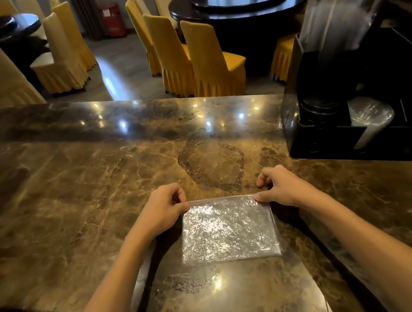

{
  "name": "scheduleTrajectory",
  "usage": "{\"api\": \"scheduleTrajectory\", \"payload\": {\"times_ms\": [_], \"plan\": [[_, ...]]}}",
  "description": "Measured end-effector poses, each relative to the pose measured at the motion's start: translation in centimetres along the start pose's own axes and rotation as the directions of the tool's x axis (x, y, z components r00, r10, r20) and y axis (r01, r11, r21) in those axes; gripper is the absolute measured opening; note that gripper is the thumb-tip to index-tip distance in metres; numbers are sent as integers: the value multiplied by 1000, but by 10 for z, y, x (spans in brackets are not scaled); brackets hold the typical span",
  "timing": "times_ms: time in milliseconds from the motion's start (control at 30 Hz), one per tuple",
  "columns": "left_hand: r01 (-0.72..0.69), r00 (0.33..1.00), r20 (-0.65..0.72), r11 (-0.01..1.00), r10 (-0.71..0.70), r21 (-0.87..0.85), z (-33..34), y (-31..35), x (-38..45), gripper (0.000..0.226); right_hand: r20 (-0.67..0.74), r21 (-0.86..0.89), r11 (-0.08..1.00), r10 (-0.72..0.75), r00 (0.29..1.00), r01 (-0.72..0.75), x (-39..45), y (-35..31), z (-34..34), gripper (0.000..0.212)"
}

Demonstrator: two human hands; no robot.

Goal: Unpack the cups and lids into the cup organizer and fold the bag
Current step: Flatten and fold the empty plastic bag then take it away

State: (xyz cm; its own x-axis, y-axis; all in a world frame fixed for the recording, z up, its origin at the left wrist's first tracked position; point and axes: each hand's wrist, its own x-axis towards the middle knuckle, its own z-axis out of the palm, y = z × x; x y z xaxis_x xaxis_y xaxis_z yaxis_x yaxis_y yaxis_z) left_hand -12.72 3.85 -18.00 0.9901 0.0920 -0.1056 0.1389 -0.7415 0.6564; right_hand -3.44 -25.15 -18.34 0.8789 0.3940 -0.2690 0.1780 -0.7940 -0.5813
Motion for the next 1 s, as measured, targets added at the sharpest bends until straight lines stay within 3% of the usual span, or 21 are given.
{"api": "scheduleTrajectory", "payload": {"times_ms": [133,233,367,467,567,700,767,833,1000], "plan": [[-38,996,-80,990,27,-139,5,-10,-5,26,-28,192,978,-80,996,84,-4,-4,-1,28],[-31,991,-135,969,-3,-247,6,-16,-6,30,-83,396,916,-38,996,67,-8,-3,-2,19],[0,982,-175,915,-77,-403,6,-17,-6,22,-53,750,661,78,996,-12,-12,0,-4,22],[24,981,-158,872,-115,-489,9,-11,-7,20,29,765,643,20,999,-35,-19,-1,3,12],[61,971,-147,786,-191,-615,11,0,-10,11,37,823,564,62,997,-66,-24,2,11,8],[165,943,-36,559,-330,-813,22,16,-19,25,-81,872,490,164,983,-10,-29,6,15,6],[215,955,46,575,-294,-790,30,21,-27,32,-136,893,449,207,969,29,-34,8,12,4],[226,963,90,582,-253,-781,39,28,-32,24,-172,908,414,235,957,62,-41,10,7,4],[187,965,67,491,-253,-851,70,60,-29,14,-141,912,411,266,954,20,-72,25,-9,30]]}}
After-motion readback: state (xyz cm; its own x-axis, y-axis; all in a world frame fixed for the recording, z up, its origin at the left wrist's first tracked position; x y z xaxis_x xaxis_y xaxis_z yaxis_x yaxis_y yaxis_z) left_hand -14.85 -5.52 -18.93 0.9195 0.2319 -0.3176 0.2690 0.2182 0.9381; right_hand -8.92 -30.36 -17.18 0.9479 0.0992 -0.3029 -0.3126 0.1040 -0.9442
